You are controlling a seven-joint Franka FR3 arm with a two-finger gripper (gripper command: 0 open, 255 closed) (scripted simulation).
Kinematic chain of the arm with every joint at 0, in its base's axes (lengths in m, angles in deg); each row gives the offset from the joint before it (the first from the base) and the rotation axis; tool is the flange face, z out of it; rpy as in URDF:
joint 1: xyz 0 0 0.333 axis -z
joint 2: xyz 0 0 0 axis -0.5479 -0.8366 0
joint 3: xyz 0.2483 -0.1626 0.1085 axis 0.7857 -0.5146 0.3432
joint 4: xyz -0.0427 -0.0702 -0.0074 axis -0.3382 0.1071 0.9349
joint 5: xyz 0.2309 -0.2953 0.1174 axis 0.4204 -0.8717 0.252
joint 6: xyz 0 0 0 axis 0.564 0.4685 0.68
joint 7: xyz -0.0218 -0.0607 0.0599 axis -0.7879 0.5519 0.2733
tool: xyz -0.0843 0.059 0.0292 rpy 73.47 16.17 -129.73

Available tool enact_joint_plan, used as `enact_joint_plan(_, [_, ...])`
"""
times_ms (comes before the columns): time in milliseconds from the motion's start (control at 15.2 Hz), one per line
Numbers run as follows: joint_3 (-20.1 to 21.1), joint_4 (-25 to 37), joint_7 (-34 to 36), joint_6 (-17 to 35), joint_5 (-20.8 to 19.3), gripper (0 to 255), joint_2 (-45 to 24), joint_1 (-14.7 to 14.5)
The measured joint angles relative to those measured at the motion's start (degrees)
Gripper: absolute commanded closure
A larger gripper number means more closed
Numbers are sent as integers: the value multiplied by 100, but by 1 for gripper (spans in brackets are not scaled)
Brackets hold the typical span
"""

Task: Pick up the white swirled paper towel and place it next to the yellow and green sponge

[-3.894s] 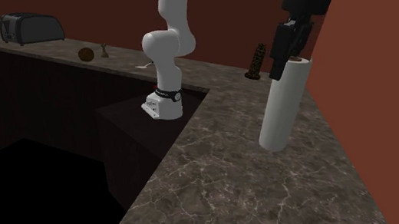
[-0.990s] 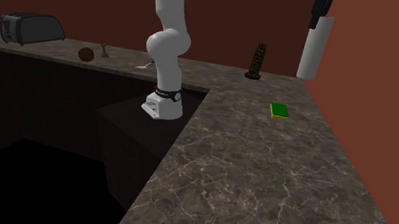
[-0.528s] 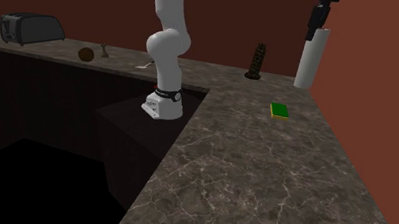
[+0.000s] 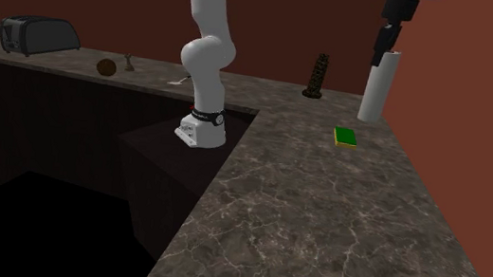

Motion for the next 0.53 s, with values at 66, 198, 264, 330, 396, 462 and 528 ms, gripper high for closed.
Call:
enact_joint_plan(66, [2, -64, -1, 62, 2, 255, 2, -2])
enact_joint_plan(198, [-2, -225, -22, 218, 4, 255, 6, 2])
enact_joint_plan(264, [0, -271, -24, 287, 3, 255, -17, 1])
enact_joint_plan(330, [6, -357, -21, 376, 6, 255, -19, -4])
enact_joint_plan(396, [10, -432, -20, 447, 9, 255, -15, -8])
enact_joint_plan(462, [10, -499, -25, 520, 9, 255, -21, -8])
enact_joint_plan(528, [12, -582, -30, 605, 12, 255, -23, -10])
